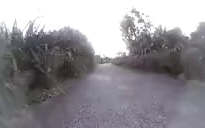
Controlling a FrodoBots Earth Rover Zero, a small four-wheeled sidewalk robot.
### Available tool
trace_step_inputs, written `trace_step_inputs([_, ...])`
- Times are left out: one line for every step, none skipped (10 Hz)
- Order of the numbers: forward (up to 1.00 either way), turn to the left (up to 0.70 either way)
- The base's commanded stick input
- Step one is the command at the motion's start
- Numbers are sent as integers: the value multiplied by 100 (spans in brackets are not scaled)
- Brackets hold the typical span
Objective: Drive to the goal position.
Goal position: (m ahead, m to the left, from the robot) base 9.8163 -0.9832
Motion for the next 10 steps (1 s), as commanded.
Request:
trace_step_inputs([85, -15])
trace_step_inputs([85, 0])
trace_step_inputs([85, 0])
trace_step_inputs([85, 0])
trace_step_inputs([85, 0])
trace_step_inputs([85, 0])
trace_step_inputs([85, 0])
trace_step_inputs([85, 0])
trace_step_inputs([85, 0])
trace_step_inputs([85, 0])
